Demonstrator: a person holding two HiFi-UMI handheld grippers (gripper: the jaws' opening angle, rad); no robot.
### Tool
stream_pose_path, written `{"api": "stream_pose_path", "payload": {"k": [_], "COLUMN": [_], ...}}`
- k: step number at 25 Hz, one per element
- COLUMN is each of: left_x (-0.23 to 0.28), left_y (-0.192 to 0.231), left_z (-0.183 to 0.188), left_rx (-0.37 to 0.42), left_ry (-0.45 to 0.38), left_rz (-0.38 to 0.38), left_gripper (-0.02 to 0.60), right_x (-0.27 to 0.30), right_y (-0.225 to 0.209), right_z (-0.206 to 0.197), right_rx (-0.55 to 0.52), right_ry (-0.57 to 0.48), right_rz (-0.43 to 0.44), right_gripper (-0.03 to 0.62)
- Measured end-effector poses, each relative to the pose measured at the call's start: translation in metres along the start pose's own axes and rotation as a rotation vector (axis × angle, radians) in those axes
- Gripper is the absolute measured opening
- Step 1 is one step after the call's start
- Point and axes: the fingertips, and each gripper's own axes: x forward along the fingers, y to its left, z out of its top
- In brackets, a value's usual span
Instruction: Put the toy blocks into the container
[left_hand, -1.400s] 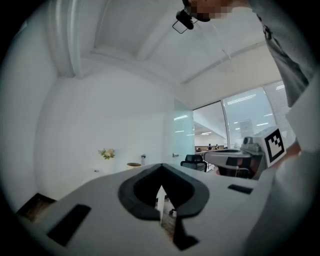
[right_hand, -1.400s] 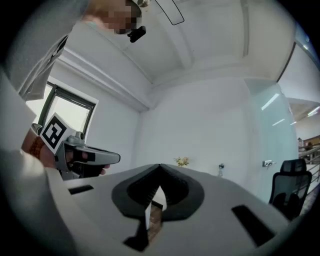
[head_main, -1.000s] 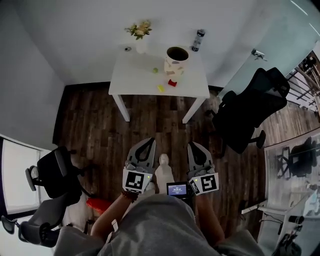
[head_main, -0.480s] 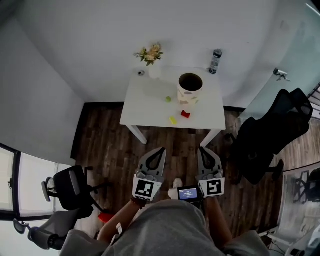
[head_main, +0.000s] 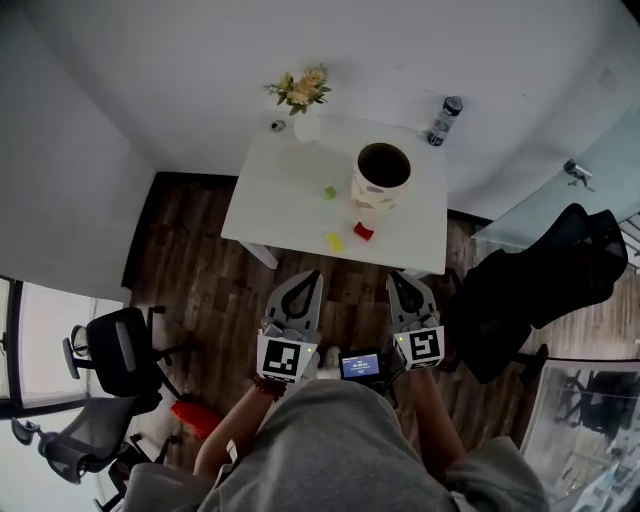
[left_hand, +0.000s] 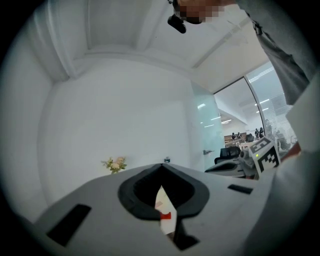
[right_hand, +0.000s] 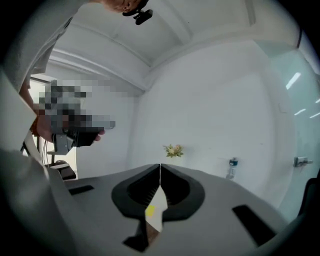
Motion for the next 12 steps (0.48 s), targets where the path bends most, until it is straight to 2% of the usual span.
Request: {"api": "stream_pose_path", "payload": {"k": [2, 5, 8, 12], "left_x": [0.017, 0.043, 0.081, 0.118], "left_y": [0.012, 0.030, 0.041, 0.058], "left_z": [-0.003, -0.018, -0.027, -0.028], "left_rx": [0.003, 0.000, 0.056, 0.103], "left_ry": [-0.002, 0.037, 0.059, 0.040], "left_rz": [-0.002, -0.029, -0.096, -0.198], "left_gripper": [0.005, 0.005, 0.005, 0.006], "right_x": [0.020, 0.051, 0.080, 0.113], "right_y": [-0.010, -0.023, -0.045, -0.068], "right_z": [-0.004, -0.012, -0.028, -0.057], "right_rx": [-0.011, -0.026, -0.069, -0.052], "right_ry": [0.027, 0.058, 0.121, 0.219], "right_rz": [0.004, 0.026, 0.065, 0.081], "right_gripper": [0.003, 0.003, 0.005, 0.008]}}
